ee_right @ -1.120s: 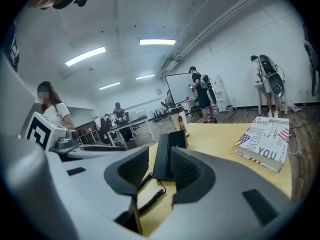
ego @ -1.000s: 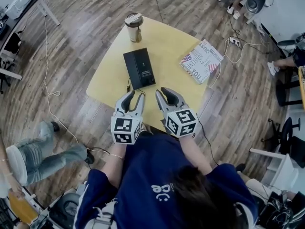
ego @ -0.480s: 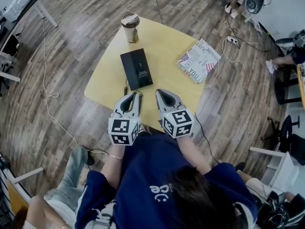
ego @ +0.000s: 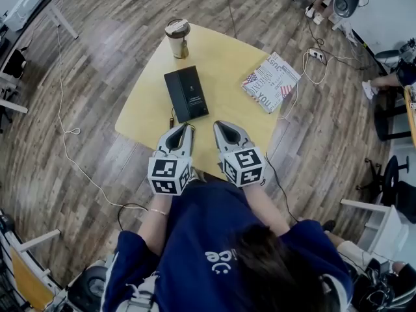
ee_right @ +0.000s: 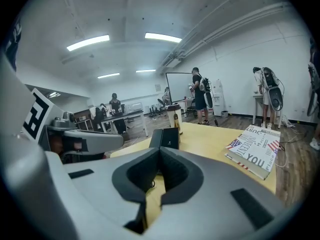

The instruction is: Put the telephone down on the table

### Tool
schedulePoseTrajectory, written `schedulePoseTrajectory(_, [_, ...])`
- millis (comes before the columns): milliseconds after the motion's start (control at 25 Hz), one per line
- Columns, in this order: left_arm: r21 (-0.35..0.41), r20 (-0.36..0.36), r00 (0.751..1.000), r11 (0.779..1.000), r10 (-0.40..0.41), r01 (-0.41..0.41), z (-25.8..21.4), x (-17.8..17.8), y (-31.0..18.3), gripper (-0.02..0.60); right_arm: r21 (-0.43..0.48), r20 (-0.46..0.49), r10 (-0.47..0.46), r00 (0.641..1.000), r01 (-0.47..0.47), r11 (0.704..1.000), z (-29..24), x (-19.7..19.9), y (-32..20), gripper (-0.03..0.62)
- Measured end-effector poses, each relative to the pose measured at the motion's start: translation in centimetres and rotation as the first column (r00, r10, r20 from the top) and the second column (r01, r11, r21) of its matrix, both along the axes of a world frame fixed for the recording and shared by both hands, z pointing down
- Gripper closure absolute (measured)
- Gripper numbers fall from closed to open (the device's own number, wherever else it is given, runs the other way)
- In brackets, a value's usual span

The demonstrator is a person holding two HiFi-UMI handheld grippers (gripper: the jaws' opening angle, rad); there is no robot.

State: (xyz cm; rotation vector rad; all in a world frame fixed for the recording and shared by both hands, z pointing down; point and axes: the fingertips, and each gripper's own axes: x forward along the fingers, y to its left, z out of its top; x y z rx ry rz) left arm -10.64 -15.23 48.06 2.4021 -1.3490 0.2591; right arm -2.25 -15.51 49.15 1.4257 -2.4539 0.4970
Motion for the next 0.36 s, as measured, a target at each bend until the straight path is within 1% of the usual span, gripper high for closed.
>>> schedulePoseTrajectory(200, [-0.005, -0.006, 1.0, 1.0, -0.006, 0.006, 0.2, -0.14, -0.15, 0.577, 0.01, -0.041, -0.007, 0.999, 0.008, 1.0, 0.32, 0.45, 0.13, 0.585])
schedulePoseTrajectory(360, [-0.01, 0.01, 1.0, 1.0, -0.002, 0.002, 0.73, -0.06, 0.25, 0.578, 0.011, -0.07, -0.006, 0.998, 0.007, 1.0, 0.88, 0.78, 0.36, 0.586])
